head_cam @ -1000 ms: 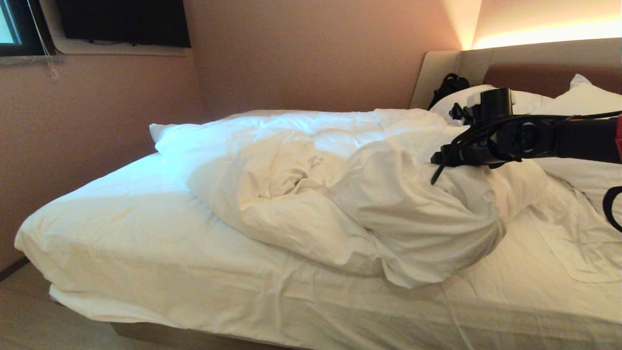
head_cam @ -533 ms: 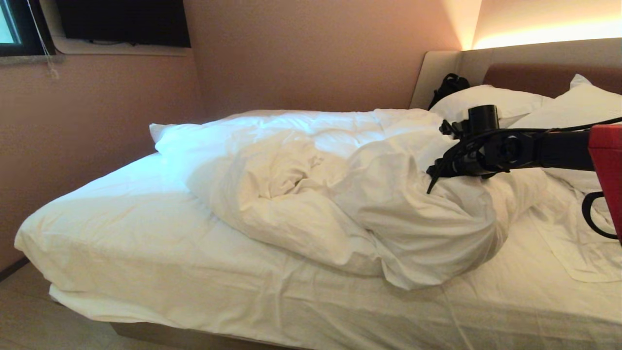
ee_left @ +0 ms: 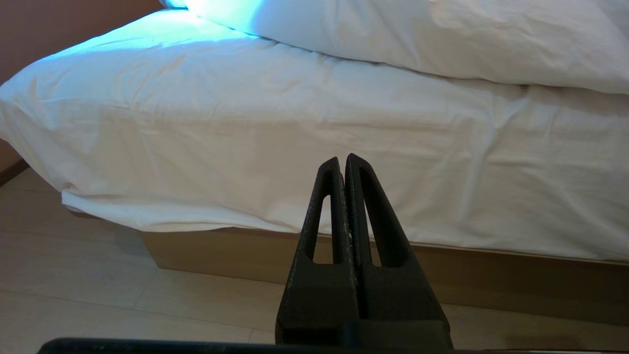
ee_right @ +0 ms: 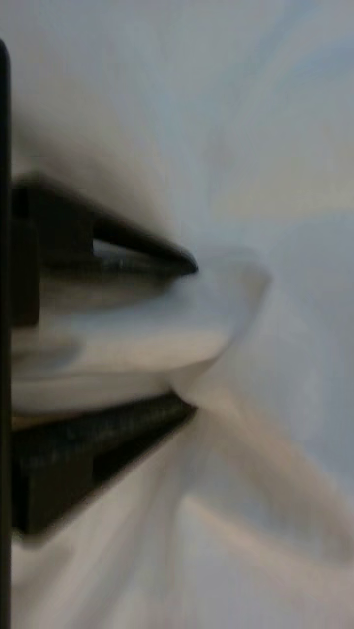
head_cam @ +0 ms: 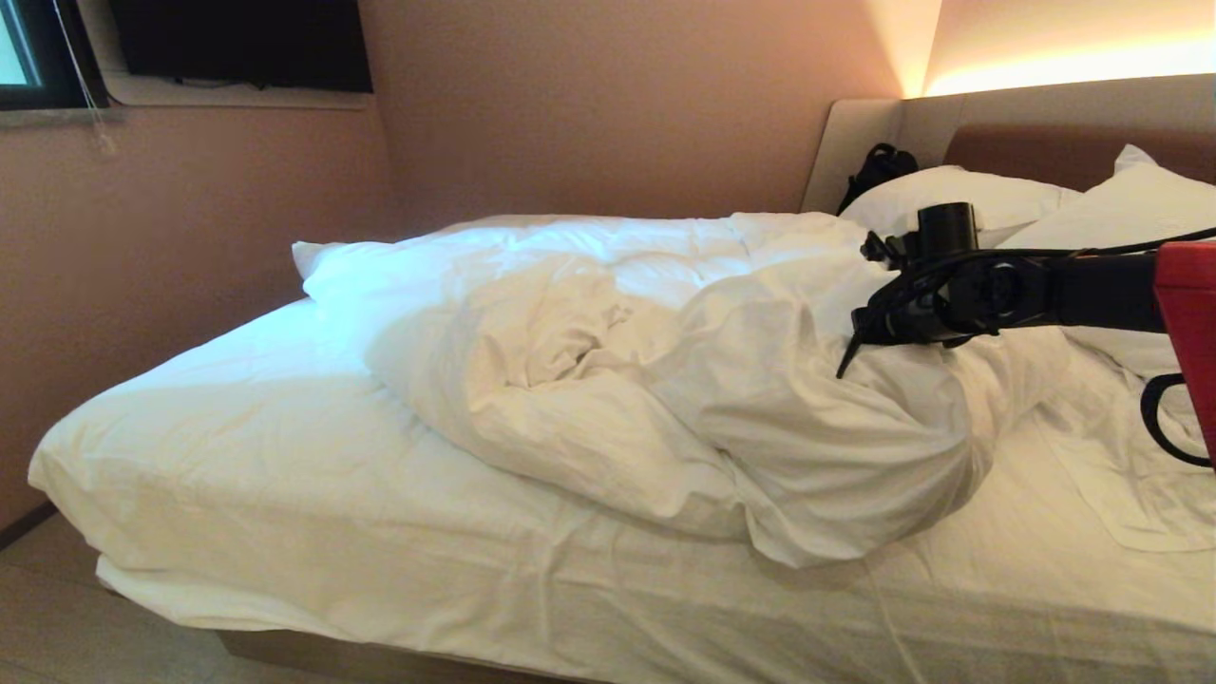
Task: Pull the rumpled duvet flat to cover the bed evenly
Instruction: Flatten the corners of the folded blanket
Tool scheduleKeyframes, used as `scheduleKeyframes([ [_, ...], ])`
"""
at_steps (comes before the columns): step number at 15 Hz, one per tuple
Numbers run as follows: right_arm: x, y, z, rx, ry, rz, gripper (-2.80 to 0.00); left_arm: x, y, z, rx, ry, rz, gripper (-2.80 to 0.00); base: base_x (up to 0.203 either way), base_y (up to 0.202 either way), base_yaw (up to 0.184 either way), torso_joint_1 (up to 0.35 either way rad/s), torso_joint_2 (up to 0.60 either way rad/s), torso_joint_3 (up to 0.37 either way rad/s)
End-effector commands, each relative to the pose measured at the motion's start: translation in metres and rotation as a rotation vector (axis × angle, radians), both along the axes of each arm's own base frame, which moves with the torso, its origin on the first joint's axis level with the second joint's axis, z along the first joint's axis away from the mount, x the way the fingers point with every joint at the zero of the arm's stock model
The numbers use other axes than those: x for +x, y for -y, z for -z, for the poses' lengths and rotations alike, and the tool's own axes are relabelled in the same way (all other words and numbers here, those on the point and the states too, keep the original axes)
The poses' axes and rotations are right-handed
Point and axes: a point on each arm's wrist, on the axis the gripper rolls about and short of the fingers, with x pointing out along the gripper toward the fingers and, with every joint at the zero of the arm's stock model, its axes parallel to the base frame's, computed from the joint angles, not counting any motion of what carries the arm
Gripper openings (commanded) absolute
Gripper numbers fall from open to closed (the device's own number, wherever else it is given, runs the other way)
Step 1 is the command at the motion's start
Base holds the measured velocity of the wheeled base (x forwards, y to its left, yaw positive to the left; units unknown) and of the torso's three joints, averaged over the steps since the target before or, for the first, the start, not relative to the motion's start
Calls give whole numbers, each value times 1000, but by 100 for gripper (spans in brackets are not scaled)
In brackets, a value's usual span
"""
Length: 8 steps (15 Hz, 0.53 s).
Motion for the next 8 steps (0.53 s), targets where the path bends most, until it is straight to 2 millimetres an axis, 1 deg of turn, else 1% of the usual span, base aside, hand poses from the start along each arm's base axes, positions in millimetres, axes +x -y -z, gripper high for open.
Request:
scheduleKeyframes([
  [1, -7, 4, -14, 3, 24, 9, -280, 0, 0, 0, 0, 0, -1, -280, 0, 0, 0, 0, 0, 0],
  [2, -12, 8, -22, 5, 39, 18, -280, 0, 0, 0, 0, 0, -1, -280, 0, 0, 0, 0, 0, 0],
  [4, -20, 16, -34, 6, 56, 34, -280, 0, 0, 0, 0, 0, -1, -280, 0, 0, 0, 0, 0, 0],
  [5, -21, 17, -34, 5, 55, 38, -280, 0, 0, 0, 0, 0, 0, -280, 0, 0, 0, 0, 0, 0],
  [6, -26, 26, -42, -14, 72, 88, -280, 0, 0, 0, 0, 0, -1, -280, 0, 0, 0, 0, 0, 0],
  [8, -33, 39, -49, -54, 81, 170, -280, 0, 0, 0, 0, 0, 1, -280, 0, 0, 0, 0, 0, 0],
])
